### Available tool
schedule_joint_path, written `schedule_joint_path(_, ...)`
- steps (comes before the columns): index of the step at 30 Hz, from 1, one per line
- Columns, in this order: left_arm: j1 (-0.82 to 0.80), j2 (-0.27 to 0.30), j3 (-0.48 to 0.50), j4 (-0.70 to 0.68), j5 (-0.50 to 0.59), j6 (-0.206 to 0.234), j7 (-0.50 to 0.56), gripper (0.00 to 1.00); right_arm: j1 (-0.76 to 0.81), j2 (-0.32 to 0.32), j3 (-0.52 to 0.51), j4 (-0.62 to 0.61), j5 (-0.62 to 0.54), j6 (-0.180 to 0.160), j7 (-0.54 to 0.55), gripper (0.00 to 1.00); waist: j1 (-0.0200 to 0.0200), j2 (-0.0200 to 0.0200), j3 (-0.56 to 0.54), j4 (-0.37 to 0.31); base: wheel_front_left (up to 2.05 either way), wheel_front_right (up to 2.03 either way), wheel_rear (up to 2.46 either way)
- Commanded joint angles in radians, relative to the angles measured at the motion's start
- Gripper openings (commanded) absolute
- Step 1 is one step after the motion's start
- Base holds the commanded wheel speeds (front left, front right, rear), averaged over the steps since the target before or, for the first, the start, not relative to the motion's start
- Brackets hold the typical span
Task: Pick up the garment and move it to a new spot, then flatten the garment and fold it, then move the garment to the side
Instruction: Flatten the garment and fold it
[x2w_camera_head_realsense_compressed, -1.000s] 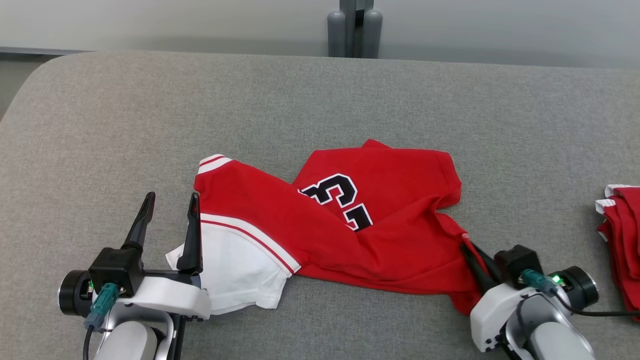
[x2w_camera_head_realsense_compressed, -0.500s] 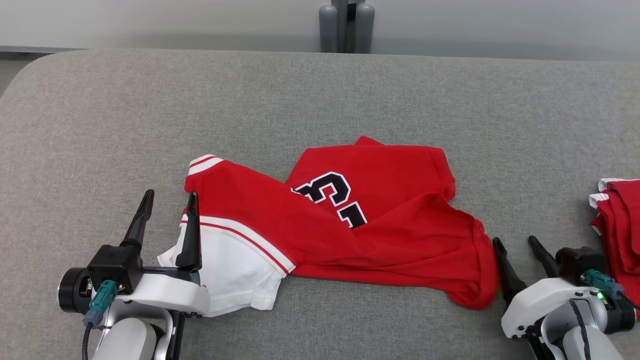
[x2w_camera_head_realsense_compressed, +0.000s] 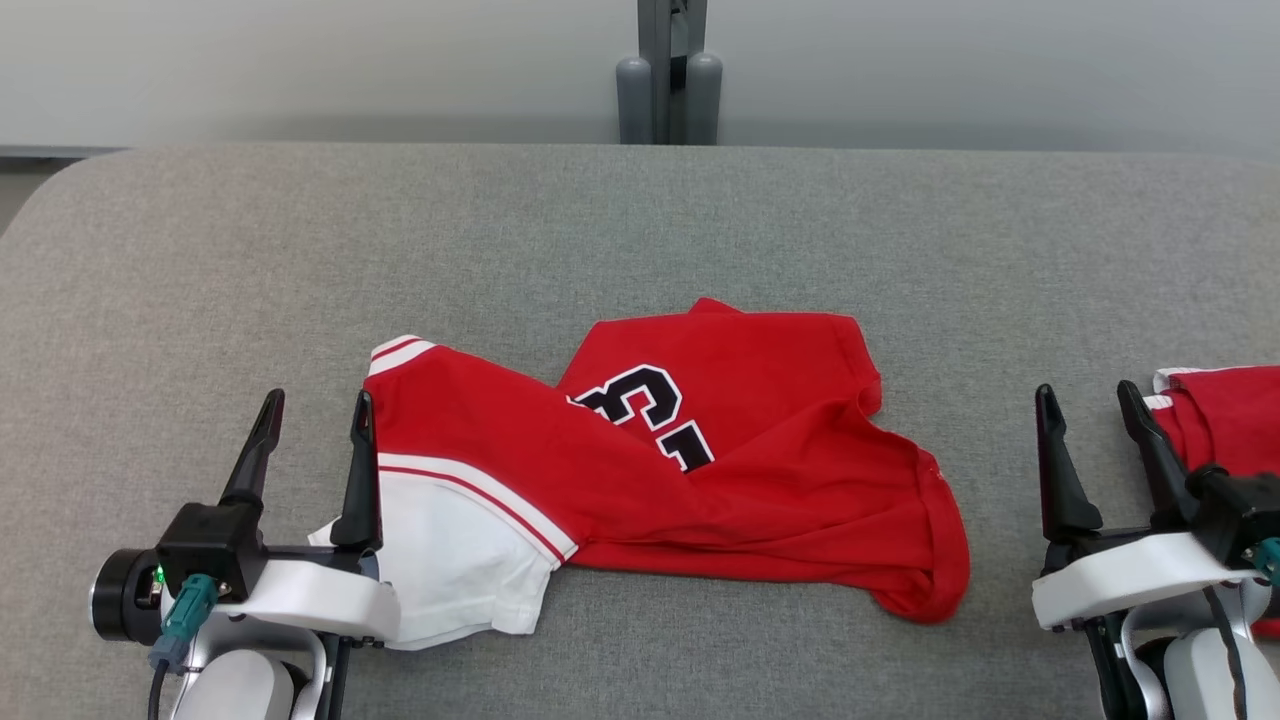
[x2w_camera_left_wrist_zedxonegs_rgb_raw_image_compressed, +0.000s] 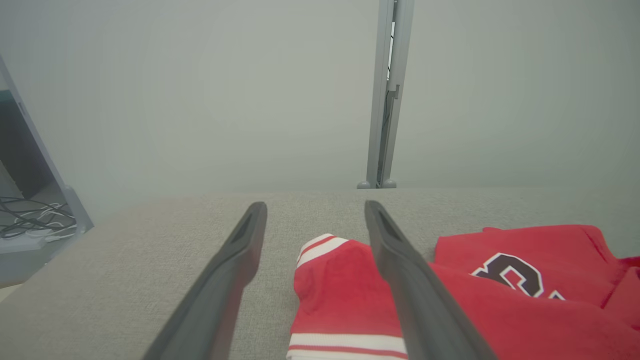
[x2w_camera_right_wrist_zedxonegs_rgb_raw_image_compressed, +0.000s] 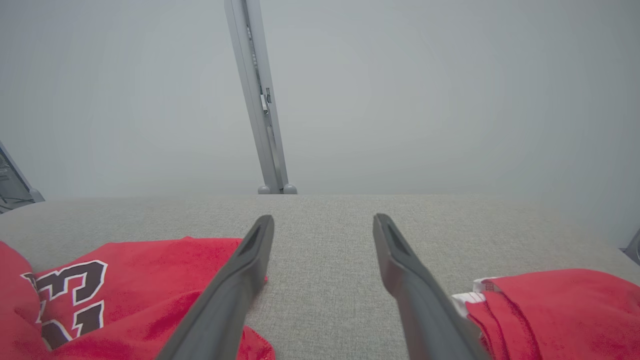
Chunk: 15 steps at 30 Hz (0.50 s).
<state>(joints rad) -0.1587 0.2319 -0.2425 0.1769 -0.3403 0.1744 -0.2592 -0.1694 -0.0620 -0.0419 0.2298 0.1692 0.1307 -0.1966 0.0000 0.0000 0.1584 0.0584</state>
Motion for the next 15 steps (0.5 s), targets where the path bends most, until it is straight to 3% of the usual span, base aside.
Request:
schedule_joint_path(1,0.014,0.006,0.004,-0.003,0.006,0.004,-0.002,1.00,0.015,-0.001,0.008,-0.023,-0.007,0.000,0.006,1.00,0.0000,0.0000,-0.017,-0.010,0.00,0.00,0.00)
schedule_joint_path(7,0.069,0.029,0.002,-0.052,0.013,0.030,0.034,1.00,0.080,0.003,0.062,-0.178,-0.027,0.000,0.067,1.00,0.0000,0.0000,-0.077,-0.031,0.00,0.00,0.00)
schedule_joint_path(15,0.185,0.053,-0.006,-0.160,0.011,0.072,0.111,1.00,0.198,0.008,0.063,-0.323,-0.028,0.000,0.133,1.00,0.0000,0.0000,-0.150,-0.041,0.00,0.00,0.00)
